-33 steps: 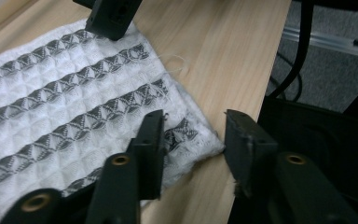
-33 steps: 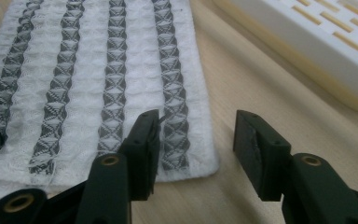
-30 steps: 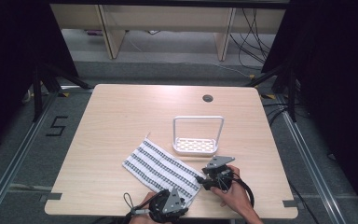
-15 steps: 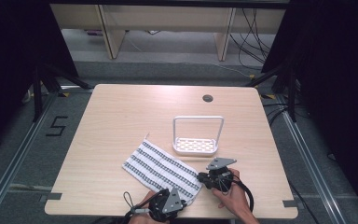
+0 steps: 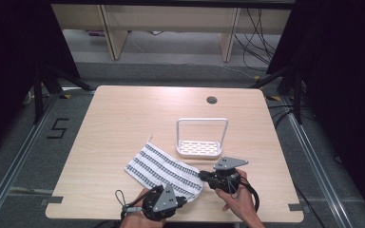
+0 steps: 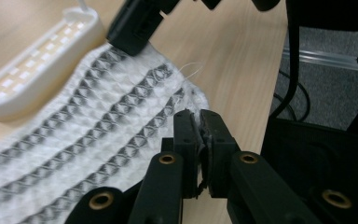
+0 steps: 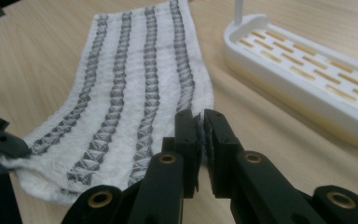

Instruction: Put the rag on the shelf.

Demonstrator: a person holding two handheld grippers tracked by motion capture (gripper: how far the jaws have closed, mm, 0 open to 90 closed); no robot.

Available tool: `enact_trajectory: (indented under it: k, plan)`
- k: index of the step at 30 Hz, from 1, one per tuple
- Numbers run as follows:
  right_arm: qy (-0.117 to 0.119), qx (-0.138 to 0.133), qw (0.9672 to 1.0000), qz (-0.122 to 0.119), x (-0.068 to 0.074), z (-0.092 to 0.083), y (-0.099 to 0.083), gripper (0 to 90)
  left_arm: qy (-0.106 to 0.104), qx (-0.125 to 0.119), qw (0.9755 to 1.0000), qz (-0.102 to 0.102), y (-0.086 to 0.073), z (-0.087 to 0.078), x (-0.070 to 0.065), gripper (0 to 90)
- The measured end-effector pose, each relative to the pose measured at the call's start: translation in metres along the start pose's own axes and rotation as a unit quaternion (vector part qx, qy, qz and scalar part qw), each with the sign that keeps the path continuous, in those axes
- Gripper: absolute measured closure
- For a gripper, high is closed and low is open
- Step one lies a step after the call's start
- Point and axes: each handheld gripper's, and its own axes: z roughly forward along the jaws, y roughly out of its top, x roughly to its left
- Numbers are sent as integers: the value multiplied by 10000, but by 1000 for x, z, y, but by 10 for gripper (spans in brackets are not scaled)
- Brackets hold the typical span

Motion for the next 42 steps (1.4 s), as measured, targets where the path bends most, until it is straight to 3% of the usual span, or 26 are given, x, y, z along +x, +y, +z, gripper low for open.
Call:
enact_trajectory:
  k: [8,9,11,17,23,25,27,28,31,32,35,36,42]
  plan:
    - [197,-335,9991,188,4,-9,19,853,100,-254,9994,-222,9,-27,16,857]
    - [178,-400,9990,66,3,-10,22,853,91,-330,9991,-255,11,-30,17,857]
    - [227,-476,9985,132,6,-14,28,853,109,-421,9988,-240,17,-37,19,857]
    - [265,-778,9966,-115,15,-23,50,855,180,-577,9981,-84,35,-63,24,858]
    - [430,-937,9945,-208,28,-45,80,856,275,-870,9958,-121,58,-91,33,858]
    - [528,-1129,9918,-271,37,-59,95,856,312,-961,9948,-77,69,-102,35,858]
    - [519,-1163,9911,-396,38,-62,99,856,295,-1035,9942,-64,76,-110,36,858]
    - [480,-1214,9904,-453,42,-72,108,856,289,-1069,9938,-44,80,-114,37,858]
    - [479,-1221,9902,-479,45,-81,116,857,250,-1187,9926,-108,90,-124,42,858]
    - [541,-1239,9899,-416,48,-85,120,857,265,-1238,9919,-121,93,-127,44,858]
    - [407,-1297,9890,-588,48,-98,131,858,383,-1356,9900,-89,102,-135,49,858]
    - [409,-1384,9875,-626,49,-101,133,858,412,-1390,9894,-86,104,-136,50,858]
    - [303,-1473,9867,-610,49,-118,138,859,473,-1443,9884,41,122,-138,57,858]
